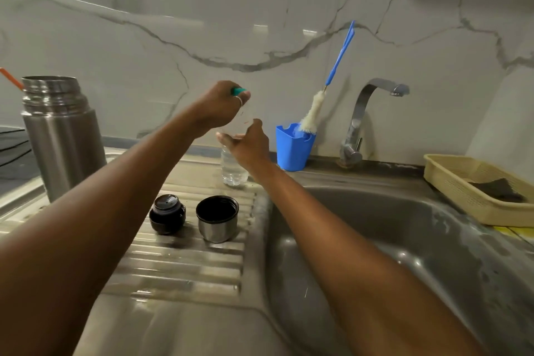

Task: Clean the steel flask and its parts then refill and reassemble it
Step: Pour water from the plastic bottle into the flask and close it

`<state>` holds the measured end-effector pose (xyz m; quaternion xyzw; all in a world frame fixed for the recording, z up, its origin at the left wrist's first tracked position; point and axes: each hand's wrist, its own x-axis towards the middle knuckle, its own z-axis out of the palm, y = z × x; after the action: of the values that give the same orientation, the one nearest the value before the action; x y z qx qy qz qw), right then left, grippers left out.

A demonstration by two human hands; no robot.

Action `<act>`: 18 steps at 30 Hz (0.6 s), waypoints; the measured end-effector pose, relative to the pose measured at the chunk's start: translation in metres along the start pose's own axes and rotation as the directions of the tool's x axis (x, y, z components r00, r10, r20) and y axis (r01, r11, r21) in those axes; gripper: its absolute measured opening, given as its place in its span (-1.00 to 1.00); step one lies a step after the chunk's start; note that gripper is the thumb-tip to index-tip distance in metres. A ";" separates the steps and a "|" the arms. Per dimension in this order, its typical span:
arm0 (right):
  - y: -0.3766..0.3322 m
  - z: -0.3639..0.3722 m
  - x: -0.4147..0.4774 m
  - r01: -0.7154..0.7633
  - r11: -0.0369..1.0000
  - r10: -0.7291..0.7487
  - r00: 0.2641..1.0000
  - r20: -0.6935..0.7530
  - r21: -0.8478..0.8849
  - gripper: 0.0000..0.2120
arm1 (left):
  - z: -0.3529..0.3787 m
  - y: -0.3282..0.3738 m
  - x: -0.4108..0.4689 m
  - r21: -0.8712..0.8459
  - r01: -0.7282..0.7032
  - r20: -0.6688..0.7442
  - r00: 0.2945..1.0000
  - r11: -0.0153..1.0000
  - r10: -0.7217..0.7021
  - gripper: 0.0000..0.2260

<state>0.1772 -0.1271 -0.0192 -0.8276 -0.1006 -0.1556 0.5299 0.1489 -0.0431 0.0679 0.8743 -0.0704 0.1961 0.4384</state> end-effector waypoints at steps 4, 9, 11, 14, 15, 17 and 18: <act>-0.005 -0.035 -0.020 0.029 0.999 -0.027 0.996 -0.080 0.023 -0.39 | -0.005 0.028 -0.015 -0.278 0.051 0.004 0.999 0.959 -0.052 -0.82; -0.012 -0.070 -0.051 -0.032 0.991 0.052 0.987 -0.155 0.128 -0.42 | 0.003 0.071 -0.042 -0.383 0.104 0.066 0.994 0.918 -0.085 -0.88; -0.012 -0.076 -0.064 -0.048 0.988 0.074 0.982 -0.173 0.146 -0.42 | 0.007 0.081 -0.051 -0.377 0.146 0.062 0.989 0.915 -0.132 -0.83; -0.011 -0.084 -0.081 -0.035 0.993 0.059 0.973 -0.222 0.112 -0.46 | 0.014 0.086 -0.059 -0.393 0.232 0.057 0.972 0.890 -0.228 -0.68; -0.009 -0.086 -0.085 -0.028 0.995 0.050 0.967 -0.251 0.093 -0.47 | 0.017 0.088 -0.062 -0.383 0.251 0.048 0.966 0.889 -0.252 -0.63; -0.007 -0.088 -0.092 -0.010 0.999 0.021 0.953 -0.303 0.038 -0.46 | 0.025 0.092 -0.067 -0.344 0.271 -0.011 0.956 0.899 -0.292 -0.60; -0.007 -0.088 -0.095 -0.002 1.000 0.007 0.948 -0.318 0.017 -0.46 | 0.028 0.093 -0.068 -0.318 0.272 -0.040 0.953 0.908 -0.299 -0.58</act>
<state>0.0729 -0.2048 -0.0135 -0.7876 -0.0135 -0.2847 0.5463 0.0669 -0.1254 0.0940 0.7863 0.0478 0.1549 0.5962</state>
